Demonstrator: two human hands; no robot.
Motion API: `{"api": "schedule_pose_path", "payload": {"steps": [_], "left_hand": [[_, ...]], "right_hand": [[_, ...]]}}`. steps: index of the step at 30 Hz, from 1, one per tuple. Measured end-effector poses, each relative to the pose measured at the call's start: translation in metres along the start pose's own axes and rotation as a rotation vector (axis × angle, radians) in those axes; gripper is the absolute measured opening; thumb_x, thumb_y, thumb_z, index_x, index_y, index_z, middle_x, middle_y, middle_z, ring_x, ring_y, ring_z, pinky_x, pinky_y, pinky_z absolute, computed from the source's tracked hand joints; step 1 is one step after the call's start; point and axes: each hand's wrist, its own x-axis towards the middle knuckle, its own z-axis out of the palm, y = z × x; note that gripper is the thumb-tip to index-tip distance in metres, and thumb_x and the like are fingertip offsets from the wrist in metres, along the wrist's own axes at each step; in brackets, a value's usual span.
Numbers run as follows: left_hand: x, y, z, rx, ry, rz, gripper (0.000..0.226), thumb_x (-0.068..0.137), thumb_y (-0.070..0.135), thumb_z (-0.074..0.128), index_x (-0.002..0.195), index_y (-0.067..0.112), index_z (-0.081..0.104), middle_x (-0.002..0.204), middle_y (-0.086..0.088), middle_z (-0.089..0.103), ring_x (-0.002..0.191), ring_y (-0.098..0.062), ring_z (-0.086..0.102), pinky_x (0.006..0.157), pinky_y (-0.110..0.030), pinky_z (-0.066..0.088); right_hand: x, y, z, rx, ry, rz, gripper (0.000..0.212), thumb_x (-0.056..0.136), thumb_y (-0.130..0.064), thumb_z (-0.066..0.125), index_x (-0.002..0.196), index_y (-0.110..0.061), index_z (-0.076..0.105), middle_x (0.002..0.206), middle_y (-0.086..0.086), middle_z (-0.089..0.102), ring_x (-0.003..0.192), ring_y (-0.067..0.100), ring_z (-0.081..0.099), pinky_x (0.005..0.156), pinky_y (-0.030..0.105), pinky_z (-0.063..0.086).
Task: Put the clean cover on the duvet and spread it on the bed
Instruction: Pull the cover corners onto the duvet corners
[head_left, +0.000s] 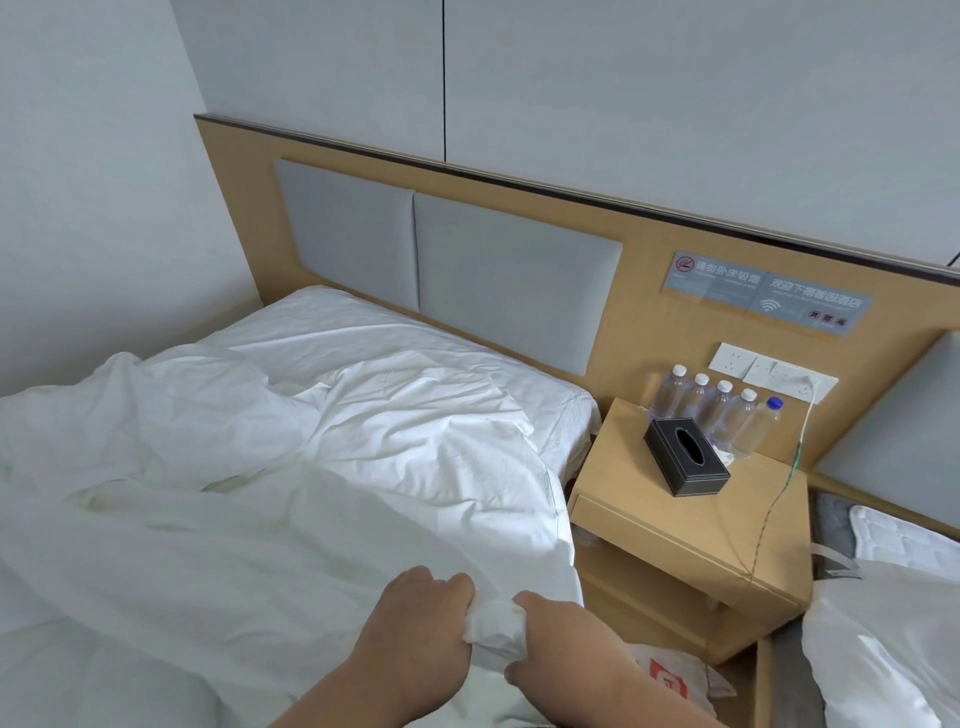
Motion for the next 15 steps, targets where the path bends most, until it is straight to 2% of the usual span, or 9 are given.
{"api": "schedule_pose_path", "payload": {"steps": [2, 4, 7, 10, 12, 14, 15], "left_hand": [[0.0, 0.0, -0.003, -0.06, -0.04, 0.004, 0.01, 0.087, 0.025, 0.036, 0.081, 0.028, 0.029, 0.073, 0.008, 0.039, 0.073, -0.02, 0.041, 0.059, -0.033, 0.027], [0.001, -0.002, -0.007, -0.116, -0.118, 0.01, 0.022, 0.092, 0.039, 0.043, 0.079, 0.029, 0.029, 0.075, 0.01, 0.044, 0.072, -0.016, 0.046, 0.059, -0.033, 0.03], [0.0, -0.006, -0.016, -0.115, -0.239, -0.014, 0.039, 0.077, 0.059, 0.063, 0.082, 0.032, 0.034, 0.079, 0.013, 0.047, 0.072, -0.009, 0.046, 0.06, -0.03, 0.032], [-0.001, -0.008, -0.012, 0.017, -0.22, -0.039, 0.053, 0.07, 0.053, 0.075, 0.097, 0.029, 0.036, 0.085, 0.01, 0.045, 0.078, -0.018, 0.049, 0.064, -0.035, 0.037], [0.001, -0.009, -0.002, 0.043, -0.161, -0.045, 0.053, 0.074, 0.041, 0.074, 0.11, 0.03, 0.037, 0.096, 0.006, 0.044, 0.085, -0.023, 0.053, 0.068, -0.037, 0.042], [0.003, -0.012, 0.006, 0.029, -0.098, -0.041, 0.047, 0.081, 0.028, 0.063, 0.118, 0.035, 0.035, 0.105, 0.004, 0.046, 0.092, -0.024, 0.053, 0.072, -0.038, 0.044], [0.003, -0.013, 0.008, 0.025, -0.085, -0.037, 0.044, 0.083, 0.022, 0.054, 0.119, 0.036, 0.034, 0.105, 0.004, 0.049, 0.093, -0.023, 0.049, 0.073, -0.037, 0.043]], "right_hand": [[0.006, 0.001, 0.001, -0.059, 0.013, 0.014, 0.005, 0.081, -0.027, 0.046, 0.083, -0.032, 0.048, 0.079, -0.012, 0.054, 0.076, 0.011, 0.057, 0.058, 0.023, 0.039], [0.011, 0.003, 0.004, -0.07, 0.023, -0.007, 0.011, 0.079, -0.025, 0.039, 0.07, -0.031, 0.04, 0.078, -0.011, 0.046, 0.08, 0.014, 0.056, 0.065, 0.026, 0.042], [0.02, 0.003, 0.009, -0.038, 0.072, -0.091, 0.014, 0.083, -0.025, 0.037, 0.071, -0.03, 0.041, 0.084, -0.009, 0.041, 0.085, 0.016, 0.053, 0.072, 0.028, 0.045], [0.023, -0.003, 0.012, 0.135, -0.018, -0.017, 0.022, 0.097, -0.027, 0.043, 0.08, -0.025, 0.057, 0.079, -0.013, 0.049, 0.09, 0.007, 0.058, 0.076, 0.018, 0.038], [0.019, -0.003, 0.012, 0.327, -0.011, -0.051, 0.019, 0.088, -0.034, 0.05, 0.075, -0.025, 0.061, 0.073, -0.015, 0.057, 0.09, -0.003, 0.061, 0.078, 0.013, 0.041], [0.01, 0.0, 0.008, 0.44, -0.034, -0.128, 0.012, 0.083, -0.041, 0.056, 0.082, -0.039, 0.068, 0.079, -0.028, 0.063, 0.089, -0.018, 0.058, 0.085, 0.01, 0.045], [0.005, 0.003, 0.006, 0.44, -0.069, -0.141, 0.008, 0.084, -0.044, 0.059, 0.088, -0.049, 0.065, 0.083, -0.036, 0.063, 0.091, -0.024, 0.055, 0.085, 0.007, 0.042]]}}
